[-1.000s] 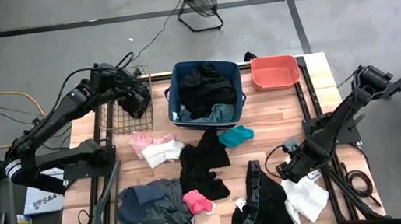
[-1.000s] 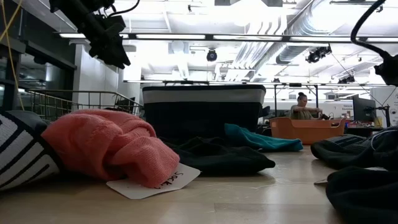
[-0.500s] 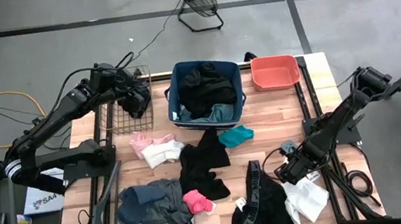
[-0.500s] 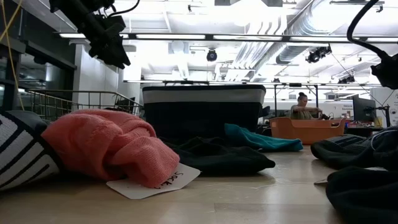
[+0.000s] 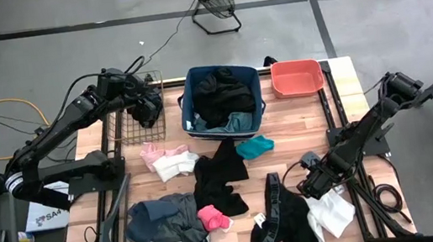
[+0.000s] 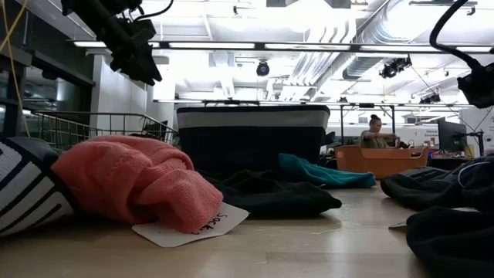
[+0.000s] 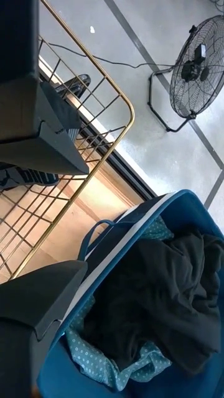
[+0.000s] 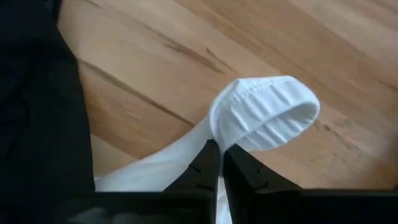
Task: Pick & Place Cloths
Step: Put the white underwear into the wire basket
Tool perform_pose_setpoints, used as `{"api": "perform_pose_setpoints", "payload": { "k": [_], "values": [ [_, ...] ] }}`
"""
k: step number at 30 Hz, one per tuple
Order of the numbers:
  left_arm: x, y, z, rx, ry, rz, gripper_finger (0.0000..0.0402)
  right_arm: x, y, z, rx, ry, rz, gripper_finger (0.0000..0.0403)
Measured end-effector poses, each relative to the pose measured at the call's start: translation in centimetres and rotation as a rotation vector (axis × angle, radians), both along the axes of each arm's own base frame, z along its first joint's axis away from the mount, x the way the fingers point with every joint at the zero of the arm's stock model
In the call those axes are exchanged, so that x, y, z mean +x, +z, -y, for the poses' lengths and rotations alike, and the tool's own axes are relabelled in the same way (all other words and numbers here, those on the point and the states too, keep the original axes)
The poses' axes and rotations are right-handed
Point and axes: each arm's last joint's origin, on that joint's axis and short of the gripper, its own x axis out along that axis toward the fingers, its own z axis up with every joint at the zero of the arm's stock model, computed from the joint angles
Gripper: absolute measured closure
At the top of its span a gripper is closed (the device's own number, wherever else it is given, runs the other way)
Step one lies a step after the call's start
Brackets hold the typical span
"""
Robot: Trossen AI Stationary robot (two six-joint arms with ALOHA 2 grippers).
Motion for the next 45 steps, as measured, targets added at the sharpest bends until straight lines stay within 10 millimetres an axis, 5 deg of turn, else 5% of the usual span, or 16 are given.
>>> {"api": "perform_pose_setpoints", "payload": {
  "k": [10,26,45],
  "values": [
    [0.0,0.0,0.0,-0.001,0.001,0.0,0.0169,-0.1,0.9,0.4,-0.079,-0.003,0.02,0.0399],
    [0.1,0.0,0.1,-0.019,-0.027,0.024,0.0169,1.1,10.1,1.1,-0.49,0.113,0.303,0.04],
    [0.3,0.1,0.2,-0.04,-0.092,0.06,0.0169,5.6,20.1,4.4,-0.924,0.341,0.506,0.04]
  ]
}}
